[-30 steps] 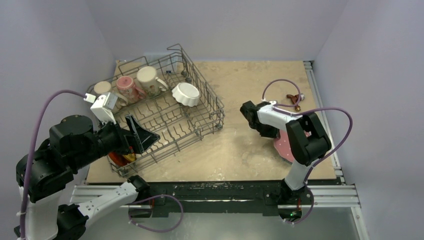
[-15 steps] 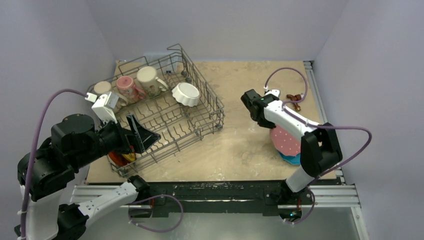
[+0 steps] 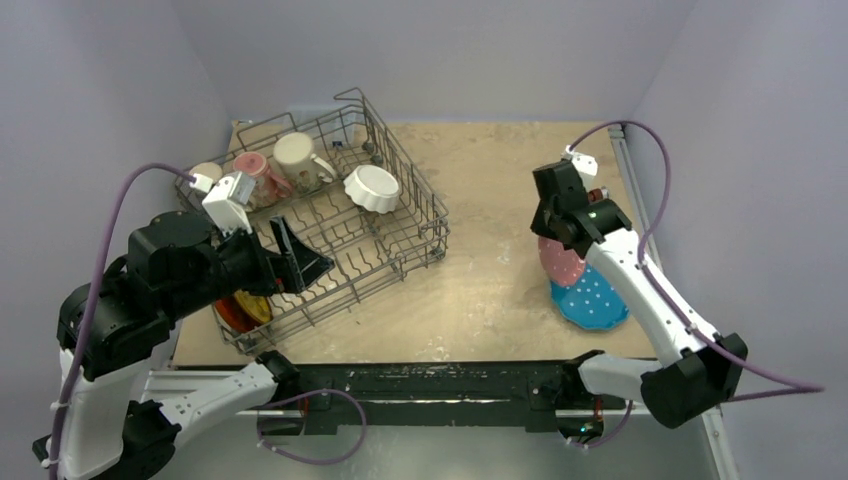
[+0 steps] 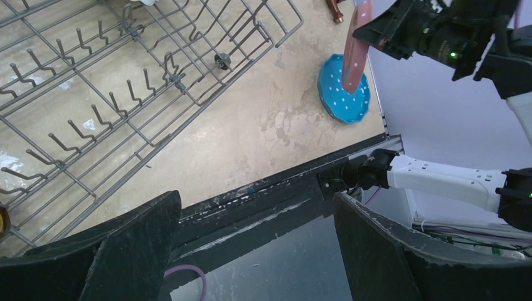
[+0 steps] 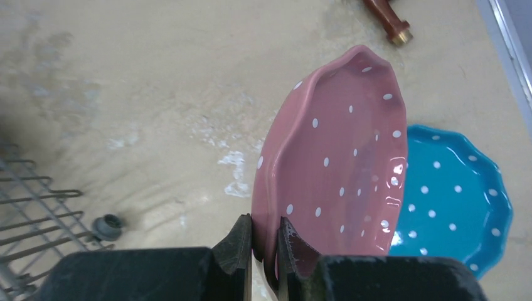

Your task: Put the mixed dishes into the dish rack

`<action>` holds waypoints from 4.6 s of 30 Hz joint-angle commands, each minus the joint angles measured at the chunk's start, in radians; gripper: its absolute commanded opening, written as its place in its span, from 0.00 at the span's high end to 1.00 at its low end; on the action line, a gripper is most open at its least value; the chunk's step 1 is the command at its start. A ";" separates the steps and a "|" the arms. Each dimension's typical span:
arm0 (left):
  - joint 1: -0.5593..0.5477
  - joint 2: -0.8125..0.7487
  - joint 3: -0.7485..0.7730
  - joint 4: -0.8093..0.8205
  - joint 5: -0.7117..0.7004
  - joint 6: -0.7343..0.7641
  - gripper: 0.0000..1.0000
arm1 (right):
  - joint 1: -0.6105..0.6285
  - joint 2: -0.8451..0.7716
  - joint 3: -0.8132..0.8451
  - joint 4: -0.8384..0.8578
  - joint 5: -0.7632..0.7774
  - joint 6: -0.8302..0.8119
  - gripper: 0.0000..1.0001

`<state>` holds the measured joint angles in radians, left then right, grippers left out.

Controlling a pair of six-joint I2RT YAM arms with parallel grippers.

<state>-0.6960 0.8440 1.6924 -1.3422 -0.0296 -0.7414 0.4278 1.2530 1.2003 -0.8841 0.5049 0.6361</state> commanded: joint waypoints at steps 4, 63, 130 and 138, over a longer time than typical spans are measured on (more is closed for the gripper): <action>0.000 0.054 0.009 0.082 0.001 -0.011 0.10 | -0.108 -0.113 0.117 0.318 -0.296 -0.166 1.00; -0.001 -0.138 0.259 -0.133 -0.493 -0.020 0.15 | 0.666 0.794 0.913 1.073 -0.743 0.486 1.00; -0.002 -0.148 0.216 -0.155 -0.415 -0.103 0.16 | 0.795 0.960 1.113 0.534 -0.409 0.175 0.31; -0.001 -0.156 0.211 -0.135 -0.420 -0.094 0.16 | 0.795 0.951 1.115 0.542 -0.484 0.126 0.17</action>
<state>-0.6960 0.6842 1.9041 -1.5131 -0.4564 -0.8501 1.2190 2.2364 2.2745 -0.3603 0.0597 0.8238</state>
